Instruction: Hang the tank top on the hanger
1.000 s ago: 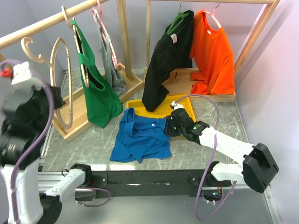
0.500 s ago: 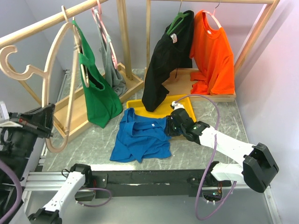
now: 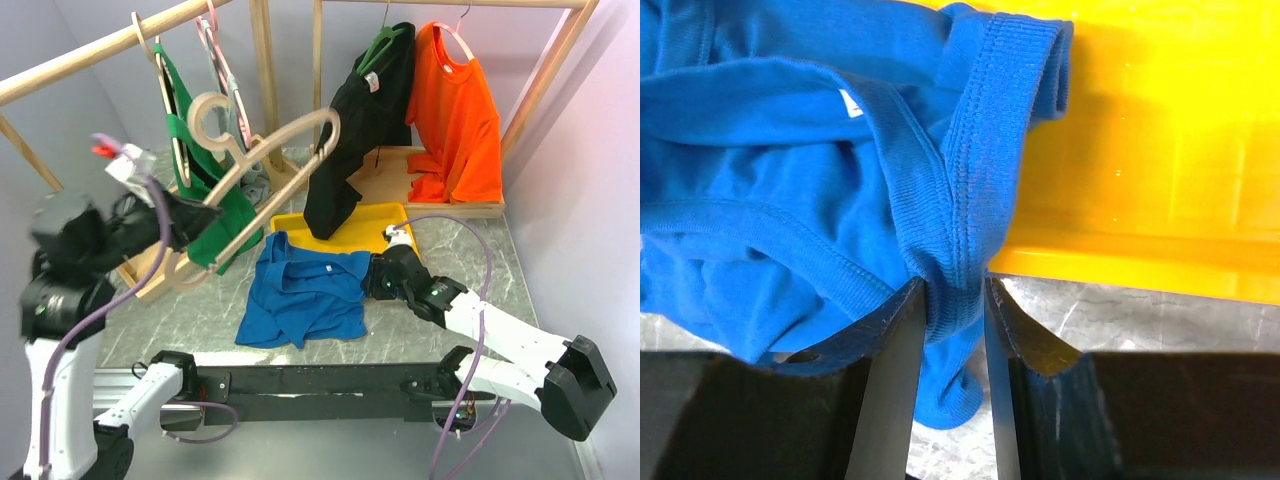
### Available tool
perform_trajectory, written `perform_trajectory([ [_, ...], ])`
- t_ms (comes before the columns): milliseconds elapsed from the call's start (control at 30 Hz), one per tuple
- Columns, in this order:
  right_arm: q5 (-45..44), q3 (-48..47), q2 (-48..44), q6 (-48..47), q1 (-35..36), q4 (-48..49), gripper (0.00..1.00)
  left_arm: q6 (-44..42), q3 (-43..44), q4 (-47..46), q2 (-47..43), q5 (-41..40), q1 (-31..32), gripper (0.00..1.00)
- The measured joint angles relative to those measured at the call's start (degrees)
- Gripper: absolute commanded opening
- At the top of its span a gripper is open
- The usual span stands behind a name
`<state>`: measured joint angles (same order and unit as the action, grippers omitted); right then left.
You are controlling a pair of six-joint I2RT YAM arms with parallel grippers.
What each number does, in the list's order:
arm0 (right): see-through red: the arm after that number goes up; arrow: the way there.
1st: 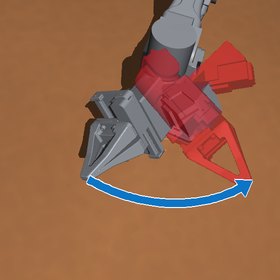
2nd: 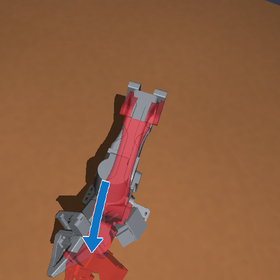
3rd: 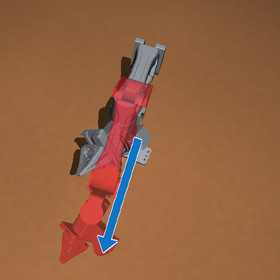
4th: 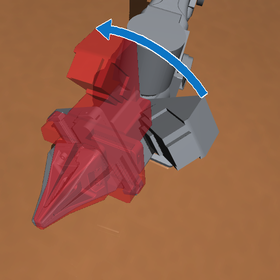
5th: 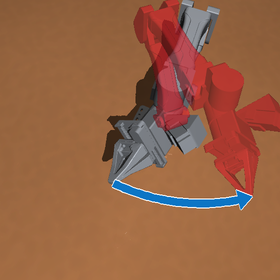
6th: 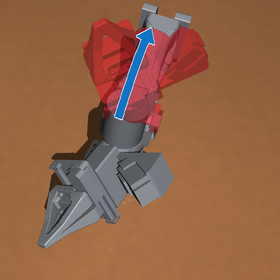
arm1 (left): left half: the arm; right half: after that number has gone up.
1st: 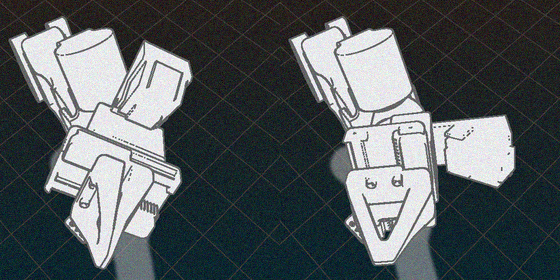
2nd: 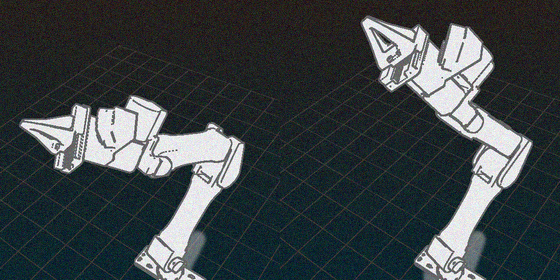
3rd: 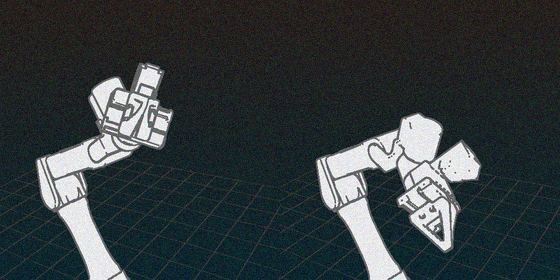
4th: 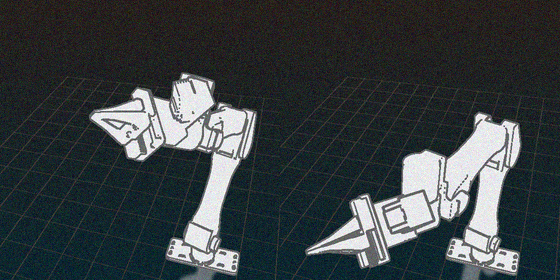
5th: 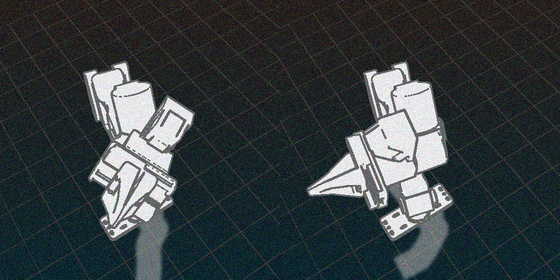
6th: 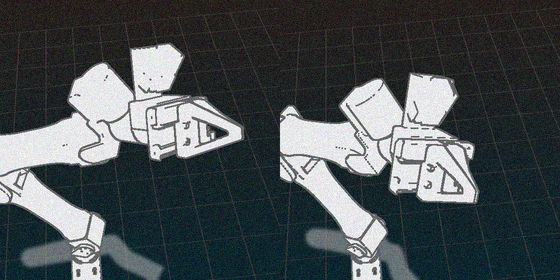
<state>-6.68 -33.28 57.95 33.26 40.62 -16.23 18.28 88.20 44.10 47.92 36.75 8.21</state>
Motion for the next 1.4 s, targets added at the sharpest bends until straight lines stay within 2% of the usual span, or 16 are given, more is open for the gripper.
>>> perform_trajectory([
  [100,-0.57,0.81,-0.33,0.42,0.00,0.15,0.35,-0.13,-4.81,0.09,0.17,0.96,1.95,0.01],
  [200,-0.92,1.60,-0.63,0.85,0.00,0.50,0.33,-0.83,-8.41,0.59,-0.09,0.48,6.45,0.01],
  [333,-1.36,1.92,-0.76,1.64,0.00,0.68,0.25,-2.60,-12.68,2.16,-0.48,-4.63,16.44,0.01],
  [467,-1.70,1.90,-0.83,1.95,0.00,0.81,0.18,-4.20,-15.26,4.70,-0.85,-9.90,21.64,0.01],
  [667,-3.02,1.79,-0.74,2.08,0.00,0.59,0.12,-5.60,-18.08,6.43,-4.07,-17.20,26.32,0.01],
  [833,-4.04,0.87,-0.02,1.84,0.00,-0.39,0.10,-5.86,-20.44,7.04,-6.05,-19.91,29.79,0.01],
  [1200,-6.40,-4.33,3.74,0.31,0.00,-2.49,0.09,-6.69,-22.69,7.63,0.46,-26.08,37.18,0.01],
  [1400,-6.82,-5.40,4.94,-0.24,-0.02,-3.19,0.09,-6.64,-23.37,7.85,0.61,-27.52,38.69,0.01],
])
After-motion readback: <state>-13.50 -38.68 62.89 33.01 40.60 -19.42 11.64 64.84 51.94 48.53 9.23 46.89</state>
